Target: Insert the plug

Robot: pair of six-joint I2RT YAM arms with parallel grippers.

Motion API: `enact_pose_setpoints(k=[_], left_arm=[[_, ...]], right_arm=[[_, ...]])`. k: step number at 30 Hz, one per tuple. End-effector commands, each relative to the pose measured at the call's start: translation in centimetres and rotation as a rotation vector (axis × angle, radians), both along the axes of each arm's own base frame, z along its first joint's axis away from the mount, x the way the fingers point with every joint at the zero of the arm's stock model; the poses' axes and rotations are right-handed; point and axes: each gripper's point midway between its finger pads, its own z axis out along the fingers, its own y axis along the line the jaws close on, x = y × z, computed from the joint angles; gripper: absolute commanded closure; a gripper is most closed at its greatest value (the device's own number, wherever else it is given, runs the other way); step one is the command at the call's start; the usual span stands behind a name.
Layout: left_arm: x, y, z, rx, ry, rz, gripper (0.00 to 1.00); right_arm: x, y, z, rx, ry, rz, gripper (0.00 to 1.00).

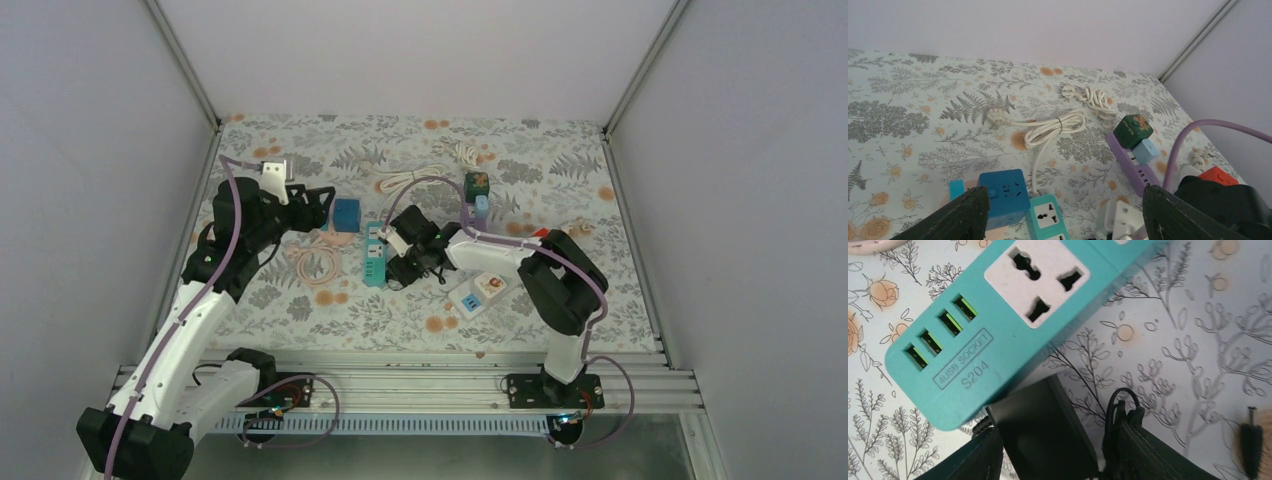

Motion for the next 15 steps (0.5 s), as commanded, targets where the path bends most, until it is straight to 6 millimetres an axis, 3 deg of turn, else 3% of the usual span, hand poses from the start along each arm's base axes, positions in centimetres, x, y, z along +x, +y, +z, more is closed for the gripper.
enact_pose_setpoints(k=[1,6,11,15], left_arm=[[0.0,-0.5,0.7,-0.022,-0.019,-0.025,0.23],[0.2,-0.4,0.3,-0.017,-0.006,-0.016,0.23],[0.5,-0.5,-0.2,-0.012,0.016,-0.019,0.23],[0.6,-0.5,-0.5,-0.013,0.029,-0.017,0.23]], right_arm=[[0.1,0.7,-1.0,-0.053,-0.024,0.06,0.41],[-0.4,0.9,-1.6,-0.054,-0.012,0.096,0.53],[-0.1,0.7,-2.1,-0.075,-0.017,0.086,0.51],[0.7,0.3,-1.2,-0.073,-0.07,0.039,0.64]])
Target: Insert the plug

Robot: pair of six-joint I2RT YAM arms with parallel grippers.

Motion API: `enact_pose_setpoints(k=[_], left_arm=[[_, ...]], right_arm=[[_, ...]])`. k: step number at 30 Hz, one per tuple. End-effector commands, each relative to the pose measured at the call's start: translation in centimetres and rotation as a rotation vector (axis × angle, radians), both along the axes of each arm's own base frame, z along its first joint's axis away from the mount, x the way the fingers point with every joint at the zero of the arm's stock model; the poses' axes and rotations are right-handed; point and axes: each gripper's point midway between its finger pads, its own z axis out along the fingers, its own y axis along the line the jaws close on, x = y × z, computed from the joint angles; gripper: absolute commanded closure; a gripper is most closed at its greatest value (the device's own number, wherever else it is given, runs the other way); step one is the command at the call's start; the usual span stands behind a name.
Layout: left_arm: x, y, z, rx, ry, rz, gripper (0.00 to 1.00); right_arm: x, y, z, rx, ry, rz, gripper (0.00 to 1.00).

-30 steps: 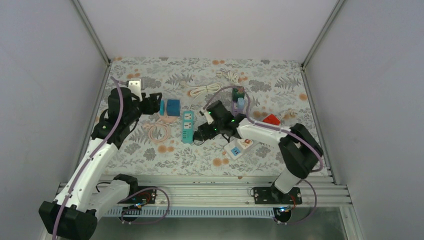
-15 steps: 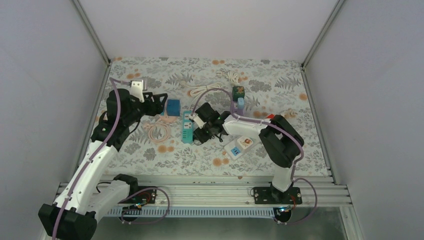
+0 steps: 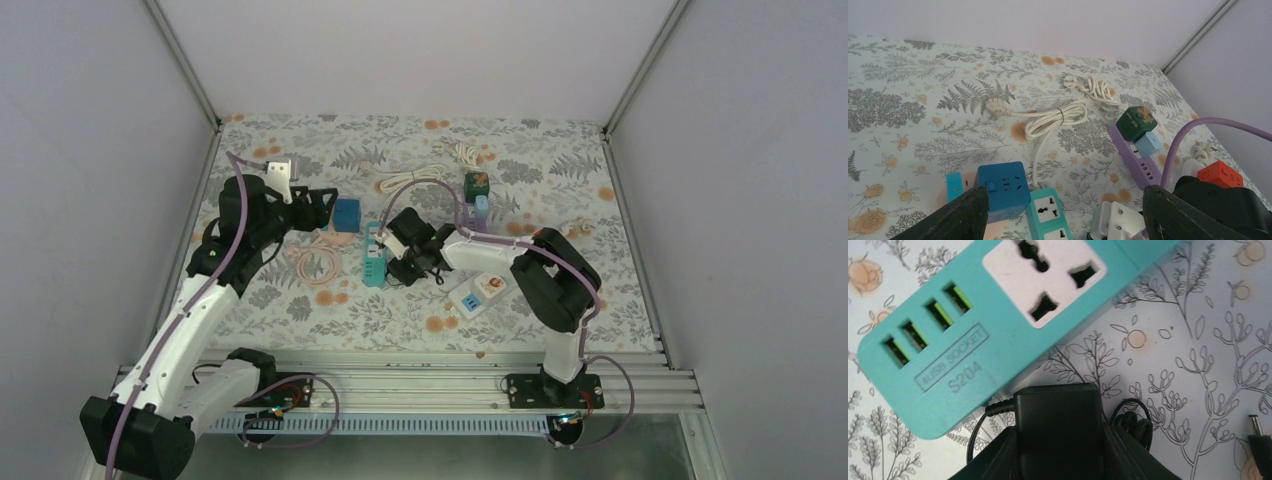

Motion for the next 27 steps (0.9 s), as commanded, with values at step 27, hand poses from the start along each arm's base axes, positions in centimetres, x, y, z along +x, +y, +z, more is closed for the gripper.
enact_pose_setpoints(k=[27], left_arm=[[-2.2,-7.7,0.7,-0.173,0.121,-0.465,0.22]], right_arm=[[-0.5,5.9,25.9,0.544,-0.946,0.293,0.67]])
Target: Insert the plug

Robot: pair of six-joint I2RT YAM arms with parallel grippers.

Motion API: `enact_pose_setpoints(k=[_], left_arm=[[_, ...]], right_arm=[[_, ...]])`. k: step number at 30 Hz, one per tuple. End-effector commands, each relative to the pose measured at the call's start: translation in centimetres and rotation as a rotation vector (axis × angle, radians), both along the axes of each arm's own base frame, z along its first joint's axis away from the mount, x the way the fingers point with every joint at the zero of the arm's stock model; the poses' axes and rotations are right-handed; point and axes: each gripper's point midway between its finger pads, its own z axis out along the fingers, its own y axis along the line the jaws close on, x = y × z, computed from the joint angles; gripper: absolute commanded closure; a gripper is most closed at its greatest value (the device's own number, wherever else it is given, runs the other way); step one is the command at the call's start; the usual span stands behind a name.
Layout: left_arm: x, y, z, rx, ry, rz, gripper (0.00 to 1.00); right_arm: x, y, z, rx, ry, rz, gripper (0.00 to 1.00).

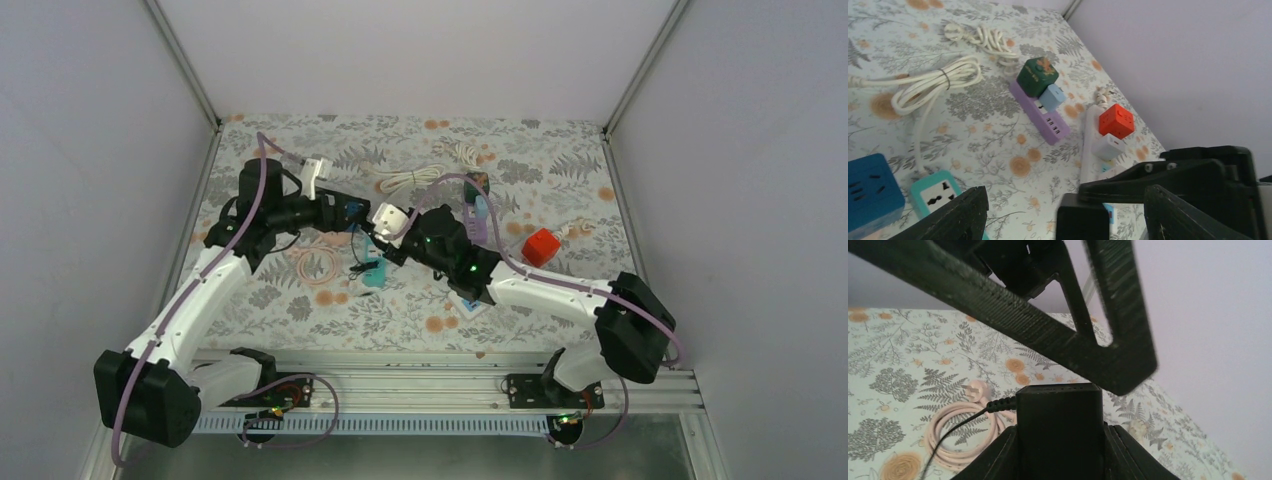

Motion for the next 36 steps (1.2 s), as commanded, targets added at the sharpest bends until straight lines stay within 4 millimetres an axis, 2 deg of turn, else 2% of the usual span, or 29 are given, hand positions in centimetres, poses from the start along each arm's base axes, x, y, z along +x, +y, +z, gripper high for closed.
enact_pose_setpoints(k=[1,8,13,15,19,21,22,23,25,26,28,31,36], left_arm=[[-0.7,-0.7,1.6,-0.026,-0.012,-0.056,0.23],[-1.7,-1.2,0.5,-0.043,0.05,-0.106,0.33],[-2.6,-1.6,0.9,-0.075,0.035,-0.156,0.44],[-2.7,-1.5,1.1,-0.069,0.012,-0.153,0.53],[-2.6,-1.4,1.1,-0.056,0.003,-0.144,0.8],[-2.1,-1.0,0.9,-0.028,0.003,-0.106,0.89],[-1.7,-0.6,0.6,-0.009,0.006,-0.075,0.91],[-1.3,-0.2,0.5,0.011,0.008,-0.042,0.92],[-0.3,0.7,0.0,0.056,0.018,0.035,0.92],[0.4,1.3,-0.2,0.083,0.021,0.084,0.92],[1.6,2.7,-1.0,0.146,0.043,0.182,0.92],[3.1,4.7,-2.2,0.234,0.066,0.304,0.92],[4.6,6.2,-5.2,0.356,0.142,0.393,0.92]], right_arm=[[0.5,1.3,3.6,0.015,-0.159,0.019,0.67],[1.2,1.6,4.0,0.002,-0.183,0.004,0.68],[1.1,1.9,4.7,0.03,-0.166,0.009,0.69],[1.2,2.1,4.9,0.041,-0.151,0.014,0.69],[1.0,2.6,4.9,0.06,-0.12,0.034,0.68],[1.1,2.7,4.8,0.067,-0.101,0.025,0.65],[1.2,2.6,4.7,0.071,-0.086,0.014,0.62],[1.4,2.5,4.5,0.075,-0.064,0.002,0.53],[1.6,2.2,4.1,0.087,-0.02,-0.025,0.28],[1.5,1.9,3.8,0.093,-0.001,-0.034,0.2],[1.1,1.2,2.8,0.103,0.036,-0.044,0.08],[0.8,-0.6,2.1,0.145,0.1,-0.098,0.03],[2.8,-5.2,0.0,0.244,0.337,-0.302,0.03]])
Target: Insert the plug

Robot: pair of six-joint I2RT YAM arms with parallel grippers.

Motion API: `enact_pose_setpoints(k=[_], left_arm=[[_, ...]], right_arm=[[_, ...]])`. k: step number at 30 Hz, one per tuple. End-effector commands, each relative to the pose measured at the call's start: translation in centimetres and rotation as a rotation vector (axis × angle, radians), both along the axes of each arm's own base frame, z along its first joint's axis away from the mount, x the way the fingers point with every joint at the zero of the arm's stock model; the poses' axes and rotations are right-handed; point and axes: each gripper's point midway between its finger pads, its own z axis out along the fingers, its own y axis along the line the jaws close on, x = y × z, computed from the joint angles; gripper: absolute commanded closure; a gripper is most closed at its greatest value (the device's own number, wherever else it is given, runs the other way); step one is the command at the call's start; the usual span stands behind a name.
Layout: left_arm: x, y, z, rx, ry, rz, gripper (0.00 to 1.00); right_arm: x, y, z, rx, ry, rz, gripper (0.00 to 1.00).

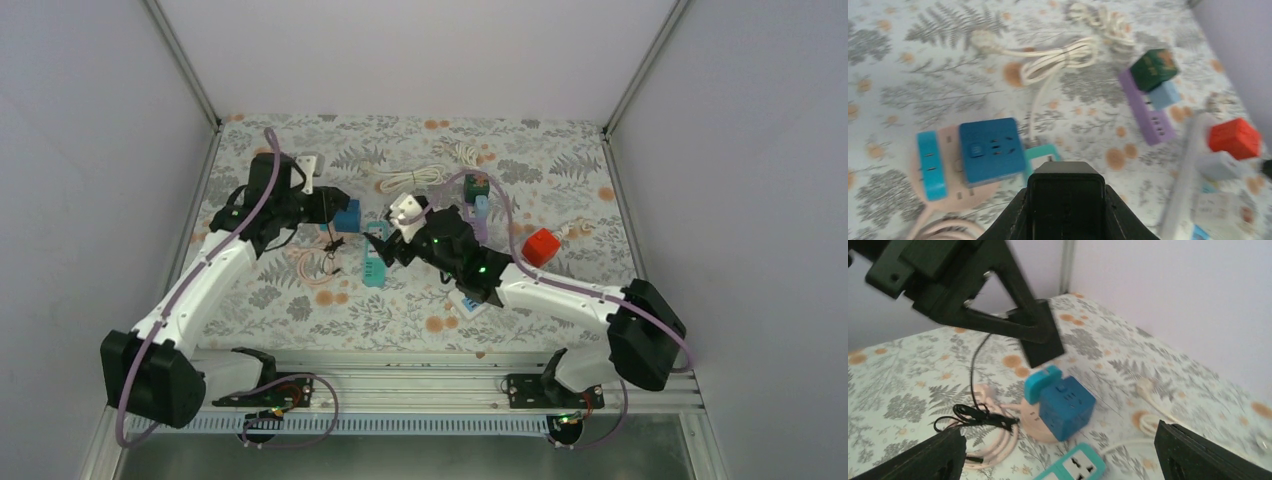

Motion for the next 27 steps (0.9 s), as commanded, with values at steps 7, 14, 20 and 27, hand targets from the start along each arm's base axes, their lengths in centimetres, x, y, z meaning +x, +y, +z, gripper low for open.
enact_pose_setpoints(k=[7,14,20,27], left_arm=[[2.7,2.5,-5.4,0.236,0.142,0.169,0.92],[3.5,2.4,-5.5,0.327,0.198,0.176,0.92],[4.7,1.6,-6.1,0.387,0.222,0.16,0.92],[5.5,0.8,-7.8,0.434,0.28,0.131,0.92]], right_arm=[[2.4,-8.8,-1.2,0.272,0.336,-0.39,0.03],[2.5,-12.4,-0.1,0.348,0.322,-0.456,0.01],[2.6,-13.3,-1.0,0.32,0.323,-0.473,0.02],[2.5,-14.5,-1.3,0.32,0.315,-0.494,0.01]])
